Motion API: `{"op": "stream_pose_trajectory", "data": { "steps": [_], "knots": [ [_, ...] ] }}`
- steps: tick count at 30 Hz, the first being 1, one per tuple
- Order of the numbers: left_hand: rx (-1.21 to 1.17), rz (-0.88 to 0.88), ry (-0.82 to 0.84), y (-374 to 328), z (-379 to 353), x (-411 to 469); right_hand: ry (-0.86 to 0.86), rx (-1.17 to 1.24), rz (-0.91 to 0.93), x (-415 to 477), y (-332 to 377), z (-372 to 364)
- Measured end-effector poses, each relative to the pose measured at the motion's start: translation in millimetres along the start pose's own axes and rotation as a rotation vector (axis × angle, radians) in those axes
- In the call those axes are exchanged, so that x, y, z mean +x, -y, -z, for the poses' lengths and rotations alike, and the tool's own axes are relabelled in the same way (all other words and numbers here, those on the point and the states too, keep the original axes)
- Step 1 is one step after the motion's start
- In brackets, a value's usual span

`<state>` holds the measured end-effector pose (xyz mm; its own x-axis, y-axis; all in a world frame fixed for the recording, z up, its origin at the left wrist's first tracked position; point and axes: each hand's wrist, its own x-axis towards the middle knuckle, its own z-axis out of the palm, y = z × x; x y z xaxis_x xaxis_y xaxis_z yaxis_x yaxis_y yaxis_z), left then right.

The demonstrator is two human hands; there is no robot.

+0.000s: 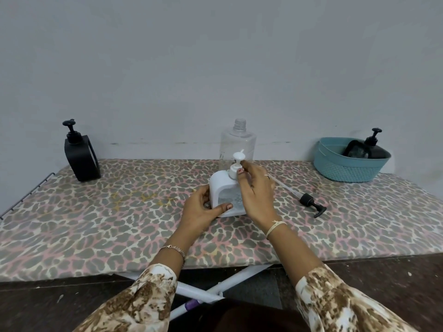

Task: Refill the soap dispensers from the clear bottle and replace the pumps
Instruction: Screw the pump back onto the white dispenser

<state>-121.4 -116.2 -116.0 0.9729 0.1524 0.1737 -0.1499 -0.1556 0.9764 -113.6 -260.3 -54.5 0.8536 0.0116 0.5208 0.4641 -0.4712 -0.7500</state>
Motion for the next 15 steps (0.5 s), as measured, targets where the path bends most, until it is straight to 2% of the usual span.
{"op": "stream_pose_trajectory", "data": {
  "steps": [6, 12, 15],
  "knots": [
    [0.017, 0.001, -0.007, 0.1, 0.0, -0.1, -0.182, -0.003, -0.070, 5.6, 1.7, -4.2],
    [0.027, 0.002, -0.013, -0.4, -0.5, 0.2, -0.028, -0.086, 0.022, 0.3, -1.2, -0.6],
    [0.037, -0.003, -0.024, -1.2, -0.8, -0.8, -0.101, -0.157, -0.023, 2.4, 0.4, 1.1]
  ]
}}
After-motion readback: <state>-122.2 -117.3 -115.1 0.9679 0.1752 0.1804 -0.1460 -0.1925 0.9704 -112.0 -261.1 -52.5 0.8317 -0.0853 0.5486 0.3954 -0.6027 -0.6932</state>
